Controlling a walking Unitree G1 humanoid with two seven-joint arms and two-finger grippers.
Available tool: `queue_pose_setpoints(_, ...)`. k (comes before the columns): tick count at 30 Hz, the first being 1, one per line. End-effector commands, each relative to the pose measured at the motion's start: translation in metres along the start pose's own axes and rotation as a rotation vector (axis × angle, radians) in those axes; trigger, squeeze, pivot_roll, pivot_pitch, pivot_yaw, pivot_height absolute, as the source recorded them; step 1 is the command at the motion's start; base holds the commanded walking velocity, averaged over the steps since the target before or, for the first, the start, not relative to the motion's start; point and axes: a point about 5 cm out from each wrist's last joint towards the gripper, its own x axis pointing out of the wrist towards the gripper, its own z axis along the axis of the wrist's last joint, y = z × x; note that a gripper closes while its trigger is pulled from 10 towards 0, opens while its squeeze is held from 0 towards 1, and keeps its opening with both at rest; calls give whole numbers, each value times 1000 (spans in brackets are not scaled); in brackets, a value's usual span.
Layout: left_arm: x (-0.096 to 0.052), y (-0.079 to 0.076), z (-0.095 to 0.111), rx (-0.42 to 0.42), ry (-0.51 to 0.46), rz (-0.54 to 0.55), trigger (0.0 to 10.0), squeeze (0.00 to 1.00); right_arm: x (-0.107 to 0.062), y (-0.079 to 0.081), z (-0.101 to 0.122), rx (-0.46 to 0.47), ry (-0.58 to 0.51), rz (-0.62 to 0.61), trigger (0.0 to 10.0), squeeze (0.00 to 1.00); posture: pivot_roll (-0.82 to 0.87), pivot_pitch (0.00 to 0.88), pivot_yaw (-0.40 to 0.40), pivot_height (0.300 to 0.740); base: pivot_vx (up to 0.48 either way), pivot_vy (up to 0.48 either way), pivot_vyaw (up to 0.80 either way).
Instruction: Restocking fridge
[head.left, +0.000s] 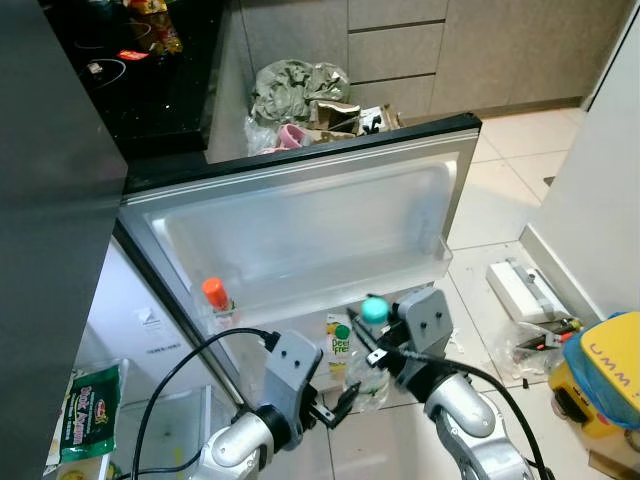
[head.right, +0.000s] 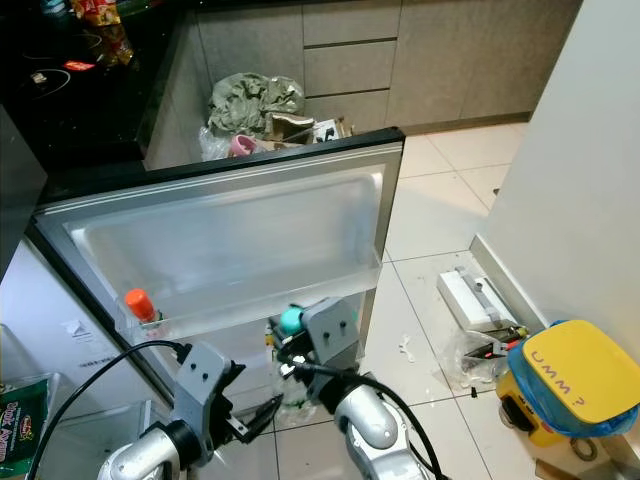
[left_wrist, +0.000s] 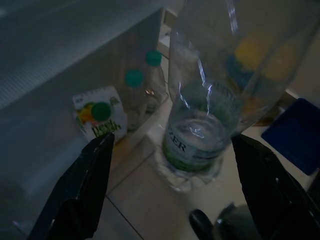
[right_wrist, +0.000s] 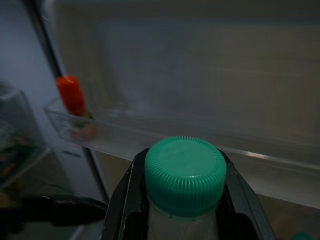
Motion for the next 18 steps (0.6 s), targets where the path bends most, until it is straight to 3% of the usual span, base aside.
queue_pose_setpoints(1,-1,5,4,-51,-22,27,10000,0,-4,15,-6,41,32,91,10000,0,-90,168,75,677,0,0,0)
queue_pose_setpoints(10,4,3,8,-27,-29,22,10000,0,-6,35,0,89,40,241,10000,0,-91,170,75,677,0,0,0)
queue_pose_setpoints(13,4,4,19,4,-70,27,10000,0,-19,39,-6,81,117,333,10000,0,-87,174,71,677,0,0,0)
queue_pose_setpoints(18,3,-1,25,19,-81,-8,10000,0,-24,32,-21,83,176,305,10000,0,-84,178,67,677,0,0,0)
